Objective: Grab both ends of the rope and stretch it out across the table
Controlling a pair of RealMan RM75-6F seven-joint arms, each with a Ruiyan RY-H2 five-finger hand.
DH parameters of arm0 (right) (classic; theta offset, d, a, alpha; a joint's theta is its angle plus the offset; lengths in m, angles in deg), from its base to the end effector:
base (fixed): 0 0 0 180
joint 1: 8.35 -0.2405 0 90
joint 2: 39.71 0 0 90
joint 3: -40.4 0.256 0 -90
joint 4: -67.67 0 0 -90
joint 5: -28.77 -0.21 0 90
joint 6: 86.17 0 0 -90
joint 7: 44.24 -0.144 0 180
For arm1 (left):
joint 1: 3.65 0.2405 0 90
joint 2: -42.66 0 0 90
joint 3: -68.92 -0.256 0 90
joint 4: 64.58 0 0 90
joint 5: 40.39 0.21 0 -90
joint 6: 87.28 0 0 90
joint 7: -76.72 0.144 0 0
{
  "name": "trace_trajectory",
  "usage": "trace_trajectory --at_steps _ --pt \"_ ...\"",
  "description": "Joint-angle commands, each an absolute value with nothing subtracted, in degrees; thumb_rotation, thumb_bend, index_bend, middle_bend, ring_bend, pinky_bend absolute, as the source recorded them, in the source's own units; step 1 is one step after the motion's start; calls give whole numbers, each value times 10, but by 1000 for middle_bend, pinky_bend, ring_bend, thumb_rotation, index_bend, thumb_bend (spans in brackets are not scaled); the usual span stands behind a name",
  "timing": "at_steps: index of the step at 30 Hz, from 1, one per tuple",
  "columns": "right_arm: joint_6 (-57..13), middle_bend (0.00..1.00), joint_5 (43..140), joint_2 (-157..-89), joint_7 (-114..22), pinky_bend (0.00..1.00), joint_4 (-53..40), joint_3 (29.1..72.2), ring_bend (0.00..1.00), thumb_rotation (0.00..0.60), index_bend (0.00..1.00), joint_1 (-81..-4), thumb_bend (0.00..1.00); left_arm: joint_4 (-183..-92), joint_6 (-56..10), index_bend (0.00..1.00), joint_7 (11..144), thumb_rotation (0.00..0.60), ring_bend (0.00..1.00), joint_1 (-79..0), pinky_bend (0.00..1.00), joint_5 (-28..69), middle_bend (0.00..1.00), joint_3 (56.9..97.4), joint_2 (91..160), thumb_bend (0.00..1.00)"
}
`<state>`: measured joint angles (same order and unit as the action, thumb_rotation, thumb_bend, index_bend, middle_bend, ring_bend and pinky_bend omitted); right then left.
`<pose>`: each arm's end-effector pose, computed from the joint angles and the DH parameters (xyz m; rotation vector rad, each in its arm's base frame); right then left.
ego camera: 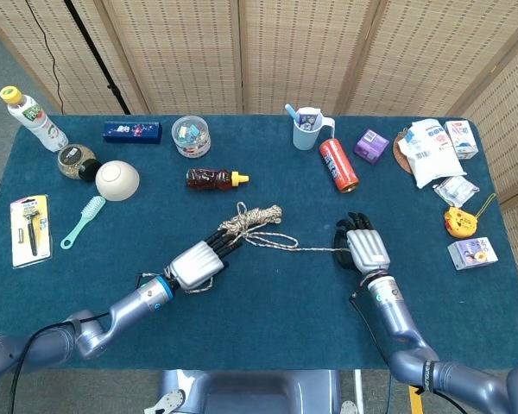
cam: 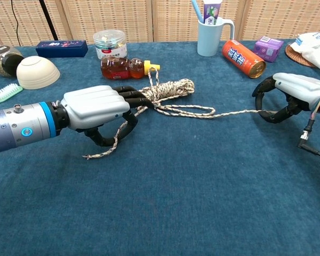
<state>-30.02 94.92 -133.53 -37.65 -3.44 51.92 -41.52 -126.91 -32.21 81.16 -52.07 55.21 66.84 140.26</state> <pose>-0.2306 -0.3406 -0.0172 1.6041 -1.1492 0.9144 -0.1468 0.3279 -0.0761 -2.3463 -0.4287 -0.9268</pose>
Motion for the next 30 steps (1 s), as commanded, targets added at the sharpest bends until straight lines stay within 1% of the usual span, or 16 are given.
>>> trace_trajectory --at_steps 1,5,13,23,30 --pt "-301 239 949 -1335 -377 0 -35 519 59 600 611 -415 532 -1272 -322 640 810 600 0 -521 0 550 114 669 1400 357" --pt "-302 240 949 -1335 -377 0 -35 519 59 600 611 -416 534 -1275 -322 650 810 600 0 -521 0 549 121 669 1397 368" --pt "-301 242 950 -1336 -377 0 -36 519 60 600 612 -416 533 -1283 -320 670 808 600 0 -521 0 544 133 671 1390 427" --pt "-302 246 950 -1334 -375 0 -40 518 63 600 616 -416 533 -1290 -317 675 809 600 0 -518 0 543 140 668 1381 428" --pt "-298 250 955 -1324 -374 0 -47 518 67 600 620 -415 533 -1310 -295 686 803 600 0 -506 0 542 162 667 1352 429"
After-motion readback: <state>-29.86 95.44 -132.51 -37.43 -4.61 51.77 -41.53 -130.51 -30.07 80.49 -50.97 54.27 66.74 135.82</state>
